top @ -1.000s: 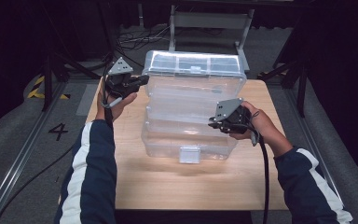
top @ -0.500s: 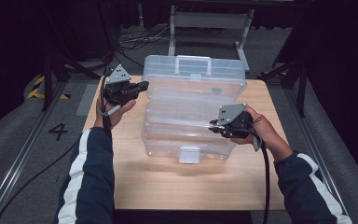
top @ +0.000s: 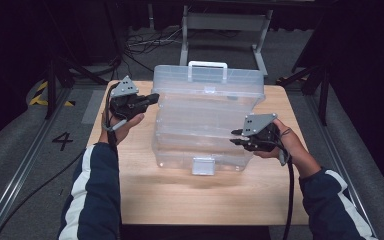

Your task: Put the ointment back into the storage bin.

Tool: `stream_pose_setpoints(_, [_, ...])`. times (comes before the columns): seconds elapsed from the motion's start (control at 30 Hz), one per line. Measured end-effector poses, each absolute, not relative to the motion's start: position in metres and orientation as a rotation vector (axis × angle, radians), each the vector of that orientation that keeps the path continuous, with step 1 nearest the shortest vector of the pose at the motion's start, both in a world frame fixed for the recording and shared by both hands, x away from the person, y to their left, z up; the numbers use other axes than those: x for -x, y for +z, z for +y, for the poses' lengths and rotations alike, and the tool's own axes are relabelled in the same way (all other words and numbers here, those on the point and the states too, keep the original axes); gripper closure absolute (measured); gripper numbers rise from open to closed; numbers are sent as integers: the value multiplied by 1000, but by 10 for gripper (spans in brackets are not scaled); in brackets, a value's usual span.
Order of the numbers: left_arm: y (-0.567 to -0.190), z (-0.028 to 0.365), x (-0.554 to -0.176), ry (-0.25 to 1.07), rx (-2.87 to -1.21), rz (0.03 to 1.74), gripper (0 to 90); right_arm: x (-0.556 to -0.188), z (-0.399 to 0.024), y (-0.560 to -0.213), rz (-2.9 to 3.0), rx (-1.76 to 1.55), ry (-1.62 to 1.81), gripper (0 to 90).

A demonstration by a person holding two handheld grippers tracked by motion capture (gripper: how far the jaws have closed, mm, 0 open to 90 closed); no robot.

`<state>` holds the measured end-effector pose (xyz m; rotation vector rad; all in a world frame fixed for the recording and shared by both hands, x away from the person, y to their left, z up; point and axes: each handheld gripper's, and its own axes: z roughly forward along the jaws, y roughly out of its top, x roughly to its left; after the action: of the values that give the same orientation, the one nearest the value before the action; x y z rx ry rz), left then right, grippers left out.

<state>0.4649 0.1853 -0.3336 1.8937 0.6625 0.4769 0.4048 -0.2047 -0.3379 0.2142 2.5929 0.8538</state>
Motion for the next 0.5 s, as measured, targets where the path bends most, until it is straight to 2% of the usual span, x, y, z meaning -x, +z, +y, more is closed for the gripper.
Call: stream_pose_setpoints(0.5, [-339,177,-451,495,-1934,612,898,-397,-247,-338,2506,-361,1046,675])
